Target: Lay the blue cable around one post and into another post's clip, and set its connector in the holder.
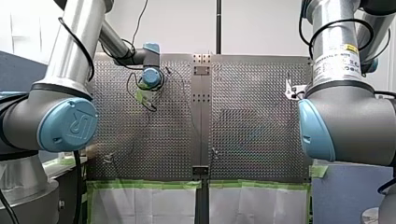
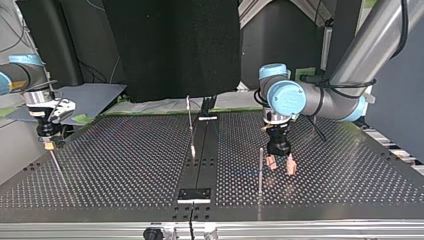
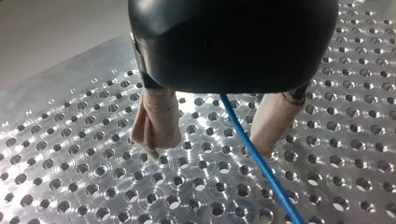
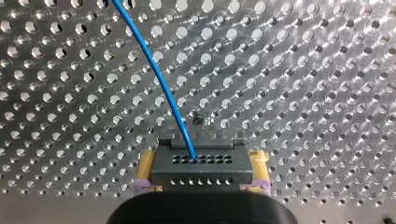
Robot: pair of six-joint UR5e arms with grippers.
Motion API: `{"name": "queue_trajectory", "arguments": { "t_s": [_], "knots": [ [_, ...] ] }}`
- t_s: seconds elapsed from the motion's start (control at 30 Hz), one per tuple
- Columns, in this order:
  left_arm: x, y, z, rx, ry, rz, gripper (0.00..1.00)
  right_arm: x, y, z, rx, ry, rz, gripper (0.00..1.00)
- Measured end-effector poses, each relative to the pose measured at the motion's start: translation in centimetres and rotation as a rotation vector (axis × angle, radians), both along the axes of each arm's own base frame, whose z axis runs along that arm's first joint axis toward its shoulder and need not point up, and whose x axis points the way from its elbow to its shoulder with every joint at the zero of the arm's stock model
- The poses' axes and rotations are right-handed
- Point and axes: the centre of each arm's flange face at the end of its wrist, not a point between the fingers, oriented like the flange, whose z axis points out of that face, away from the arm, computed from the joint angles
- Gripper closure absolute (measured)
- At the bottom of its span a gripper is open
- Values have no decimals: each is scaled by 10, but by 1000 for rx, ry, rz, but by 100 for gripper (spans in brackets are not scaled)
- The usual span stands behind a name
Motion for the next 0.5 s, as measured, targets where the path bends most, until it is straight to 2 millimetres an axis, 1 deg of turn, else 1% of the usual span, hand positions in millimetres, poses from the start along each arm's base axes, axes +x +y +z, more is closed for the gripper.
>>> {"name": "queue_trajectory", "arguments": {
  "t_s": [0.23, 0.33, 0.5],
  "knots": [
    [0, 0, 0, 0, 0, -1, 0, 4, 0, -1, 1, -1, 3, 99],
    [1, 1, 0, 0, 0, 0, 0, -5, 1, 1, 15, -1, -9, 99],
    [1, 1, 0, 0, 0, 0, 0, -5, 1, 0, 18, -1, -9, 99]
  ]
}}
